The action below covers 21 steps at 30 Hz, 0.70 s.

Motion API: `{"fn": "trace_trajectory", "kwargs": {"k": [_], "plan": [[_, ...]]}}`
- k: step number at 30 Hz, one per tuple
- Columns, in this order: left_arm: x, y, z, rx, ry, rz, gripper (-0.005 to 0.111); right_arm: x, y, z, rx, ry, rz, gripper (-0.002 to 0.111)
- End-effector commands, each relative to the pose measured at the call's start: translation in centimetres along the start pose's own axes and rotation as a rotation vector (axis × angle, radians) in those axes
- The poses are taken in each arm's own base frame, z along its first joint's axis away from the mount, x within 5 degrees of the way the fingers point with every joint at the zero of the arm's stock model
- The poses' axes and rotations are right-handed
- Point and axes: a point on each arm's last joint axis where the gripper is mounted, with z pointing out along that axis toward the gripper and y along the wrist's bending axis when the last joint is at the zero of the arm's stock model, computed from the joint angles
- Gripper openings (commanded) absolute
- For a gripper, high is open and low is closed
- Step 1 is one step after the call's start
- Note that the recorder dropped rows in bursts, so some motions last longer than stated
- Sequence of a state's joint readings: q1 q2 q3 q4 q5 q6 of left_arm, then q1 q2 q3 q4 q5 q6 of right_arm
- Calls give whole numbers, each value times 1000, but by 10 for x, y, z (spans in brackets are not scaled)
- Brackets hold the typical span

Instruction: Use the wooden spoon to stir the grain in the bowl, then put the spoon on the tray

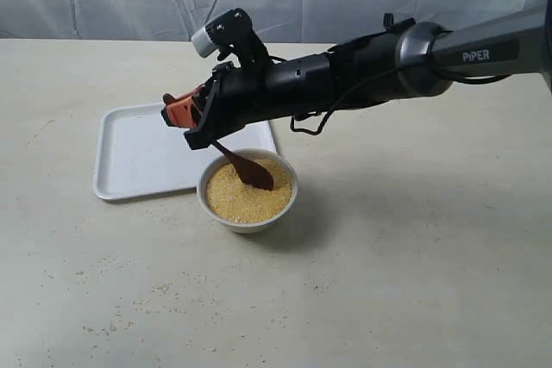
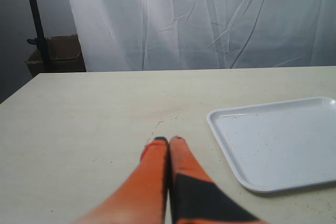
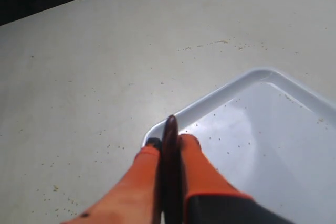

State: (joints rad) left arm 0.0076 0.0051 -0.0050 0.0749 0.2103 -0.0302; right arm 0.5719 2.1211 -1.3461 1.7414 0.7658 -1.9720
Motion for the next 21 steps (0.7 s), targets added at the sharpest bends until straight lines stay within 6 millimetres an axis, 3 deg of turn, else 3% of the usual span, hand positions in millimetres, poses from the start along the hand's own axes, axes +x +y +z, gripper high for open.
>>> {"fn": "trace_trajectory", "kwargs": {"k": [1,8,14,21], "plan": [[1,0,0,0,-5,-7,0,-1,-1,0,6,-2,7,-1],[1,0,0,0,-5,-7,0,12,1,-1,17,32,82,-1],[1,0,0,0,-5,-7,0,5,11,-2,-95,-17,110,-1],[1,0,0,0,-5,-7,0,-8,9,-6,-76,-41,96,-1]]}}
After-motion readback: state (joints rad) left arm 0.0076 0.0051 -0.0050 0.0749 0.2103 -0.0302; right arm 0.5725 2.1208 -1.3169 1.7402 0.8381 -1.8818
